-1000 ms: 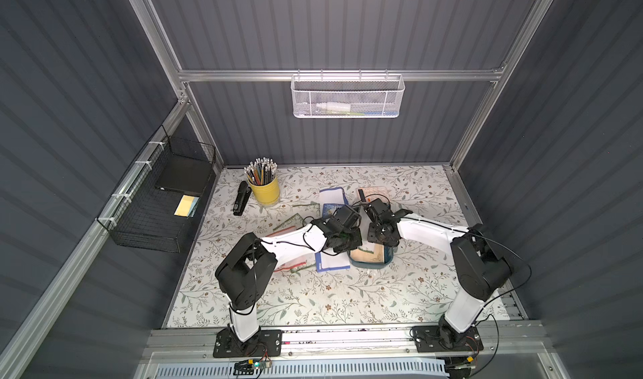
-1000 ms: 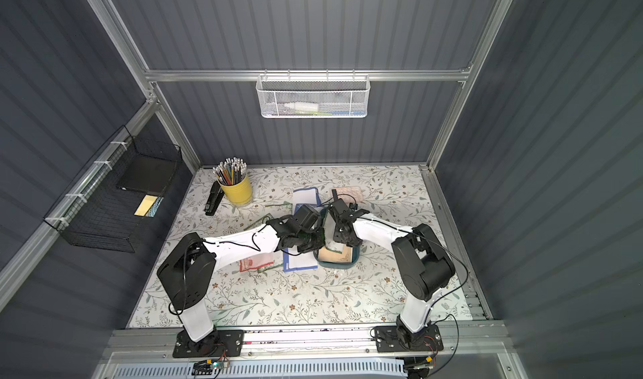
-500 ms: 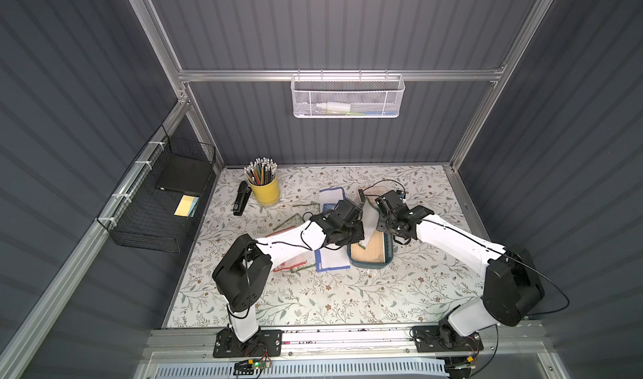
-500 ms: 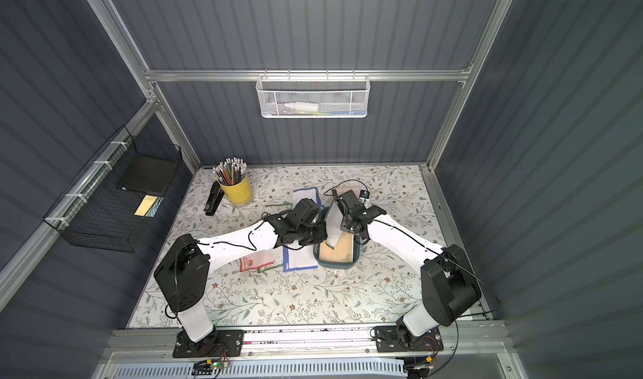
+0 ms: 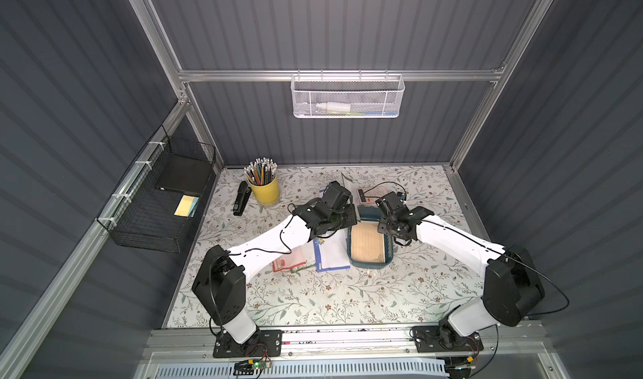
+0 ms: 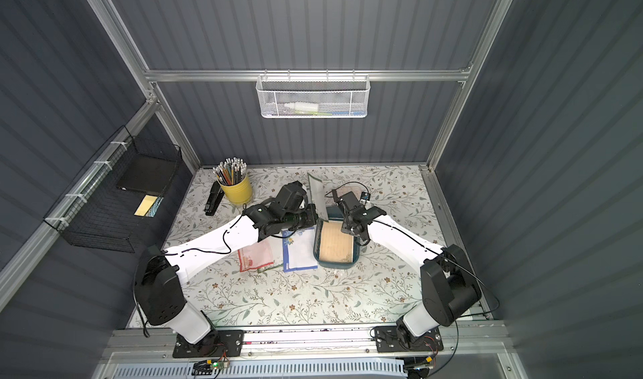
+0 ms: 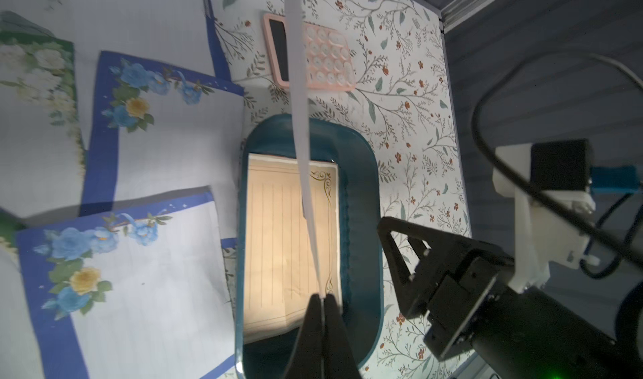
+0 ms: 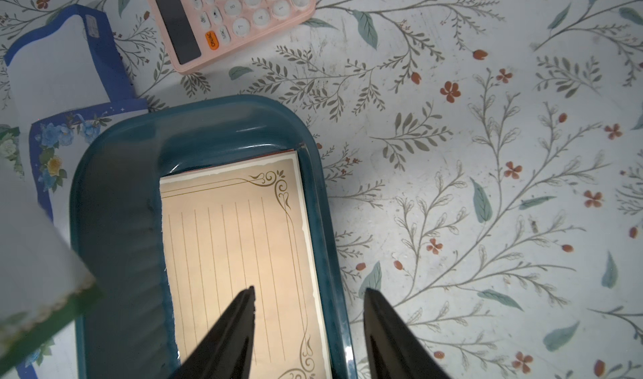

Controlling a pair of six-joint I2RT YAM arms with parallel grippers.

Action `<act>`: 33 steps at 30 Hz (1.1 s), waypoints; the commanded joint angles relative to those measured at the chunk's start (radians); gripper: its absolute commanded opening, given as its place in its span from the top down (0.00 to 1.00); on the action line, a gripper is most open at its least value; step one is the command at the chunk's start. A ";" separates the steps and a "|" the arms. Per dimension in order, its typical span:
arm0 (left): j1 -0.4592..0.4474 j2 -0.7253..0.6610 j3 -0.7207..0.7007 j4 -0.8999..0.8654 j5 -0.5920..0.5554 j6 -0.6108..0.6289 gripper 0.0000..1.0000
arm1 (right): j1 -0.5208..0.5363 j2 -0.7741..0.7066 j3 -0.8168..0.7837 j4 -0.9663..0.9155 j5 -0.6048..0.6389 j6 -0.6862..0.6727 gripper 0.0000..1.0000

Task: Take out the stationery paper from the storage box
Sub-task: Pick up the stationery paper from the storage box, then place the stationery paper at the center of the board.

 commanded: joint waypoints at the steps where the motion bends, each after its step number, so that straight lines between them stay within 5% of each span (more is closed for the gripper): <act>1: 0.065 -0.074 -0.010 -0.059 -0.031 0.059 1.00 | -0.003 -0.032 -0.023 -0.016 0.033 0.019 0.46; 8: 0.132 -0.092 0.015 -0.126 -0.101 0.172 1.00 | -0.005 -0.044 -0.037 0.005 0.028 0.012 0.45; 18: 0.191 0.043 0.163 -0.133 -0.034 0.340 1.00 | -0.005 -0.018 -0.040 -0.008 -0.006 0.019 0.45; 27: 0.375 0.055 0.108 0.111 0.375 0.405 1.00 | -0.006 -0.038 -0.073 -0.001 -0.011 0.023 0.45; 33: 0.392 0.128 0.169 0.197 0.555 0.442 1.00 | -0.005 -0.031 -0.078 -0.001 -0.020 0.025 0.45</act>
